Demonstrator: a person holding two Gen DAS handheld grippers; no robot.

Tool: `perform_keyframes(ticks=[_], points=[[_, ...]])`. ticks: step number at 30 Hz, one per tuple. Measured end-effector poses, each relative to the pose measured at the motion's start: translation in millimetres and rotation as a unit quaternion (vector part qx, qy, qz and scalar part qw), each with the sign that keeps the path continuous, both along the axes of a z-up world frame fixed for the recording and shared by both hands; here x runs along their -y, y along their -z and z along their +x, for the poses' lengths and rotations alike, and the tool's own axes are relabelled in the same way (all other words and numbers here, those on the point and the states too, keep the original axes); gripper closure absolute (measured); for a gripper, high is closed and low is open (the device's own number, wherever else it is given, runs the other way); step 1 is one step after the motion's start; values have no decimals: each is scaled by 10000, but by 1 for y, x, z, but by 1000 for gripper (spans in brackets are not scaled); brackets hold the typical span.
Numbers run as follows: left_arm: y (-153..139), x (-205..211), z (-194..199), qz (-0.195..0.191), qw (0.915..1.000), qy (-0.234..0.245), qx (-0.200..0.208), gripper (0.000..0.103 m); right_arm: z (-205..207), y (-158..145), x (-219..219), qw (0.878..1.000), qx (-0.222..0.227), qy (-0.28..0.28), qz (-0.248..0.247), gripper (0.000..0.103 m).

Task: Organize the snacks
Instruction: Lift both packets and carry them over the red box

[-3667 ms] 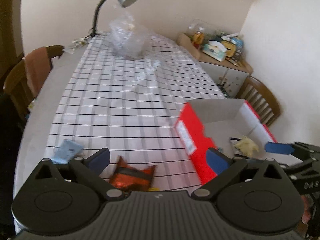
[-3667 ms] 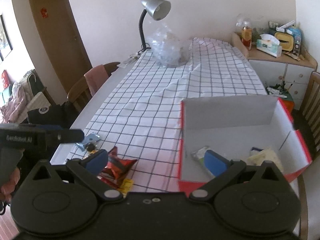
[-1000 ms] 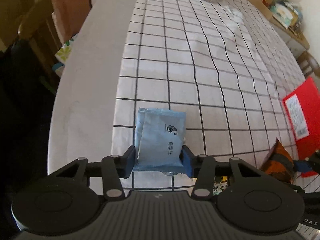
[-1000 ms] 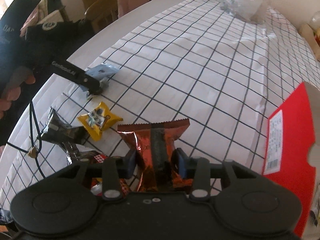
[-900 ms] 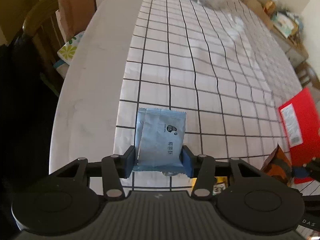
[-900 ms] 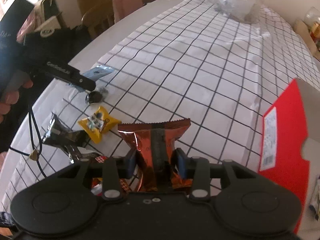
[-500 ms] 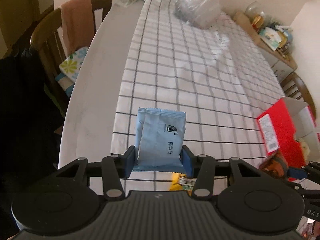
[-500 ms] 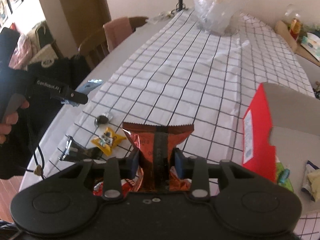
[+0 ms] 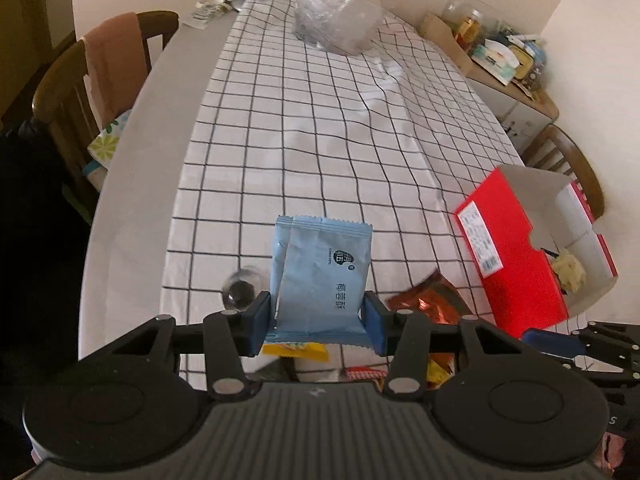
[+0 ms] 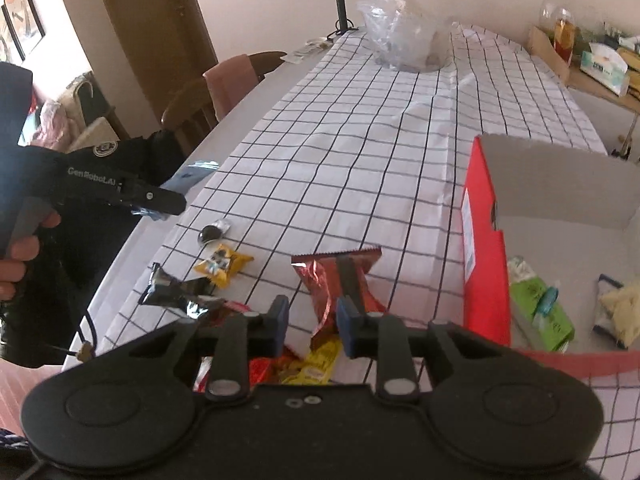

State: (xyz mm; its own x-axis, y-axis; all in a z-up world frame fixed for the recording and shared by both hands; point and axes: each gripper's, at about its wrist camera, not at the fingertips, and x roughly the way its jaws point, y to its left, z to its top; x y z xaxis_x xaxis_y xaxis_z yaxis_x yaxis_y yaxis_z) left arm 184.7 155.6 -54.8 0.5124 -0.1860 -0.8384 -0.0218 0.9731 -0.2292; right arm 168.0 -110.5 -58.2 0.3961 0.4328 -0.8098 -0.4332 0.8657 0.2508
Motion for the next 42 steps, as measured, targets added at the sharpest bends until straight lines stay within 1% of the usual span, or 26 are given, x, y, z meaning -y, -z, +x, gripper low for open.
perform_keyframes(ticks=[3, 4, 7, 8, 9, 10, 11, 14, 16, 21, 23, 25, 27, 29, 30, 31, 33, 35, 38, 42], points=[[1, 5, -5, 6, 10000, 37, -14, 56, 3, 9, 1, 9999, -91, 53, -92, 76], [1, 5, -7, 6, 10000, 38, -16, 56, 3, 11, 0, 9999, -61, 65, -148, 76], [2, 3, -11, 14, 10000, 2, -32, 56, 9, 19, -5, 9995, -48, -70, -319, 67], [2, 3, -13, 15, 10000, -13, -39, 56, 11, 21, -8, 9992, -43, -123, -375, 49], [3, 1, -13, 8, 10000, -38, -50, 56, 14, 25, -11, 9989, -67, -206, -415, 14], [4, -1, -14, 0, 10000, -55, -61, 56, 17, 28, -14, 9987, -80, -278, -425, 0], [4, -2, -15, -4, 9999, -76, -72, 56, 20, 32, -17, 9984, -63, -326, -448, 3], [6, -7, -17, -15, 9999, -134, -94, 56, 35, 48, -30, 9972, -167, -445, -576, 6], [7, -9, -18, -11, 9998, -175, -108, 56, 45, 57, -36, 9965, -241, -444, -667, 13], [9, -14, -19, -16, 9996, -238, -138, 56, 68, 86, -50, 9933, -506, -499, -910, 12], [10, -14, -19, -24, 9996, -238, -141, 56, 70, 93, -54, 9925, -607, -513, -929, 12], [10, -15, -19, -34, 9996, -248, -148, 56, 72, 99, -57, 9914, -611, -542, -1024, 12], [11, -17, -20, -46, 9995, -265, -155, 56, 73, 103, -61, 9898, -624, -556, -1155, 16], [12, -20, -20, -65, 9994, -288, -165, 56, 73, 107, -62, 9892, -643, -526, -1208, 32], [12, -21, -19, -65, 9994, -303, -167, 56, 74, 108, -62, 9892, -664, -499, -1210, 37], [13, -22, -19, -69, 9993, -318, -172, 56, 75, 108, -61, 9892, -693, -482, -1195, 44], [14, -24, -19, -75, 9992, -347, -185, 56, 73, 108, -60, 9900, -662, -462, -1154, 50], [14, -24, -19, -74, 9991, -364, -196, 56, 74, 106, -59, 9904, -677, -416, -1129, 53], [14, -23, -19, -71, 9990, -384, -202, 56, 71, 100, -59, 9912, -629, -420, -1087, 53], [11, -20, -20, -74, 9992, -366, -161, 56, 63, 84, -54, 9940, -573, -405, -840, 53]])
